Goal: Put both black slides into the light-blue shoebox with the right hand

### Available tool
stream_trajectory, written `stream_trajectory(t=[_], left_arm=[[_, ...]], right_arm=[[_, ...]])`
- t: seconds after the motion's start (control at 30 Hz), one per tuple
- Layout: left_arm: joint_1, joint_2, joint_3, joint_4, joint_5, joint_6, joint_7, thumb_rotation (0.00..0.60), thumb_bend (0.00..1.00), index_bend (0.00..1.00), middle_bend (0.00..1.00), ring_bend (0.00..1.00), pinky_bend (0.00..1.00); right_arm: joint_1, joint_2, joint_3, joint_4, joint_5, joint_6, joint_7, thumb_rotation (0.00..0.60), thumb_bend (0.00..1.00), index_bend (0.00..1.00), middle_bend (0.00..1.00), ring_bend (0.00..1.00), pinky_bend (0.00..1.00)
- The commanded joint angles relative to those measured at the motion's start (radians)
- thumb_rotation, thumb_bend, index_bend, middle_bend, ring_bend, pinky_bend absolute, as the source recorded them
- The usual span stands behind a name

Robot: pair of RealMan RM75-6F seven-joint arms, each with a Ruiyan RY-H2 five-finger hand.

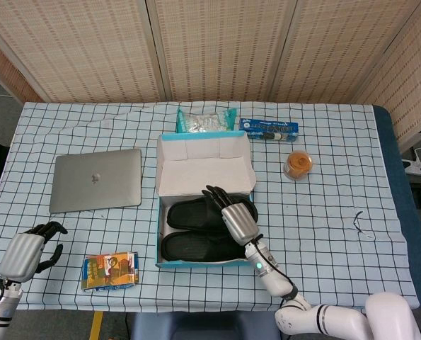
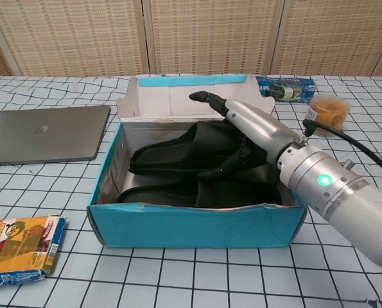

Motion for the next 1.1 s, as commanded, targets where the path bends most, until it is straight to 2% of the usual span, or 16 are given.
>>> stream_trajectory(t=[0.03, 0.23, 0.47, 0.6, 0.63, 0.77, 0.8, 0.83, 0.93, 1.0, 1.1], left_arm=[[0.001, 0.000, 0.001, 0.000, 0.003, 0.004, 0.000, 0.600, 0.45, 0.39, 0.33, 0.38, 0.60], [-0.002, -0.002, 0.002, 0.002, 0.000, -0.005, 0.005, 0.600, 0.46, 0.39, 0.33, 0.38, 0.60], [-0.001, -0.002, 0.001, -0.001, -0.001, -0.003, 0.009, 0.600, 0.46, 0.39, 0.33, 0.38, 0.60], [0.000, -0.003, 0.000, 0.002, 0.000, 0.000, 0.011, 0.600, 0.46, 0.39, 0.33, 0.38, 0.60], [0.000, -0.003, 0.001, 0.001, -0.002, -0.002, 0.011, 0.600, 0.46, 0.39, 0.33, 0.38, 0.60], [-0.001, -0.003, 0.001, 0.001, 0.001, -0.003, 0.011, 0.600, 0.46, 0.39, 0.33, 0.38, 0.60], [-0.001, -0.003, 0.002, 0.002, 0.002, -0.003, 0.012, 0.600, 0.46, 0.39, 0.33, 0.38, 0.60], [-0.001, -0.003, 0.002, 0.002, 0.002, -0.004, 0.012, 0.600, 0.46, 0.39, 0.33, 0.38, 0.60], [-0.002, -0.001, 0.001, 0.000, -0.001, -0.006, 0.007, 0.600, 0.46, 0.39, 0.33, 0.38, 0.60], [-0.001, -0.001, 0.001, 0.001, 0.000, -0.003, 0.007, 0.600, 0.46, 0.39, 0.33, 0.38, 0.60], [-0.001, -0.002, 0.002, 0.003, -0.003, -0.007, 0.006, 0.600, 0.46, 0.39, 0.33, 0.38, 0.60]], right_arm=[[0.007, -0.035, -0.019, 0.074, -0.053, 0.034, 0.062, 0.600, 0.03, 0.00, 0.01, 0.00, 0.00], [0.010, 0.012, -0.023, 0.013, -0.092, 0.058, 0.074, 0.600, 0.03, 0.00, 0.00, 0.00, 0.00], [0.001, 0.111, -0.047, -0.139, -0.105, 0.042, 0.012, 0.600, 0.00, 0.00, 0.00, 0.00, 0.00], [-0.002, 0.133, -0.047, -0.163, -0.088, 0.025, -0.023, 0.600, 0.00, 0.00, 0.00, 0.00, 0.00], [-0.003, 0.133, -0.043, -0.164, -0.077, 0.023, -0.042, 0.600, 0.00, 0.00, 0.00, 0.00, 0.02], [-0.005, 0.124, -0.033, -0.153, -0.042, 0.015, -0.134, 0.600, 0.00, 0.00, 0.00, 0.00, 0.34], [-0.006, 0.122, -0.032, -0.153, -0.036, 0.014, -0.154, 0.600, 0.00, 0.00, 0.01, 0.00, 0.36], [-0.006, 0.121, -0.031, -0.154, -0.030, 0.012, -0.170, 0.600, 0.00, 0.00, 0.03, 0.03, 0.32], [-0.013, 0.125, -0.035, -0.172, -0.023, 0.016, -0.201, 0.600, 0.00, 0.00, 0.07, 0.07, 0.04], [-0.024, 0.142, -0.046, -0.194, -0.035, 0.034, -0.221, 0.600, 0.00, 0.00, 0.07, 0.04, 0.00], [-0.059, 0.178, -0.060, -0.256, -0.033, 0.078, -0.287, 0.600, 0.00, 0.00, 0.07, 0.00, 0.00]])
